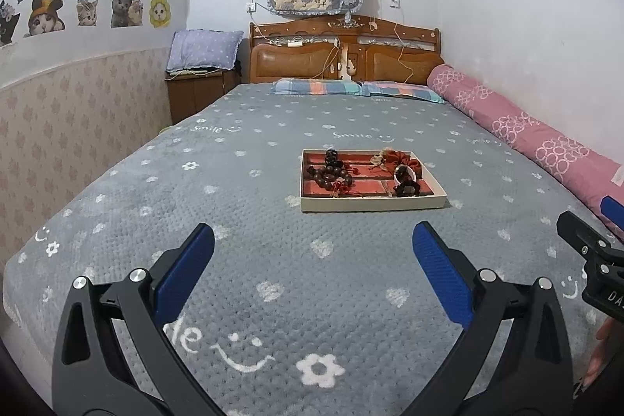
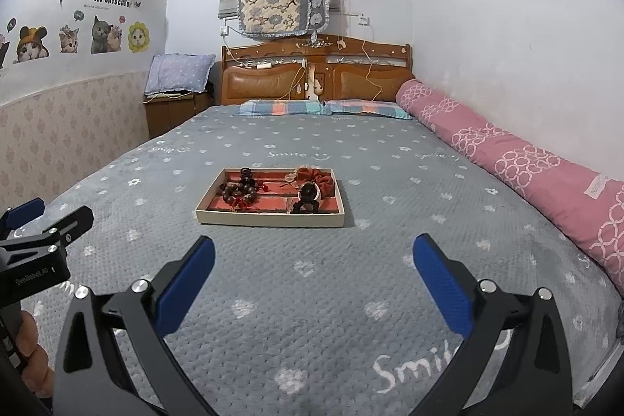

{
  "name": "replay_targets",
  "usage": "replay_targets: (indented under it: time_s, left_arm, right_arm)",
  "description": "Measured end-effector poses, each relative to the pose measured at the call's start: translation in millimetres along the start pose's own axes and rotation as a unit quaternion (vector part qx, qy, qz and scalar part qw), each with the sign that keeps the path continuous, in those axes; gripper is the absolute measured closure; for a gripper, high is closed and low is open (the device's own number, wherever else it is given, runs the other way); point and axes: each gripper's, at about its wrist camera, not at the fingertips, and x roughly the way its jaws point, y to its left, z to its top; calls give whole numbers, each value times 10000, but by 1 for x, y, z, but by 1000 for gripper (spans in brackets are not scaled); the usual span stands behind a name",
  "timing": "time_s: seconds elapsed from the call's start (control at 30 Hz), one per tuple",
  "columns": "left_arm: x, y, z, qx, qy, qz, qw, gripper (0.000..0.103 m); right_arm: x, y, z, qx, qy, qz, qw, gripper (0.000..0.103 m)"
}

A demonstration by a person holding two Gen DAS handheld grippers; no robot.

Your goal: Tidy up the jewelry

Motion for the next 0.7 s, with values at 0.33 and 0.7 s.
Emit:
replay_targets:
  time_s: [0.33, 0.7]
  left_arm:
    - [-3, 0, 0, -16, -11, -36, 10000, 5]
    - [-6, -2, 0, -17, -42, -41, 10000, 5]
  right_arm:
    - [-1, -1, 0, -2, -11, 6, 10000, 4]
    - [-2, 0, 0, 4, -9, 0, 10000, 4]
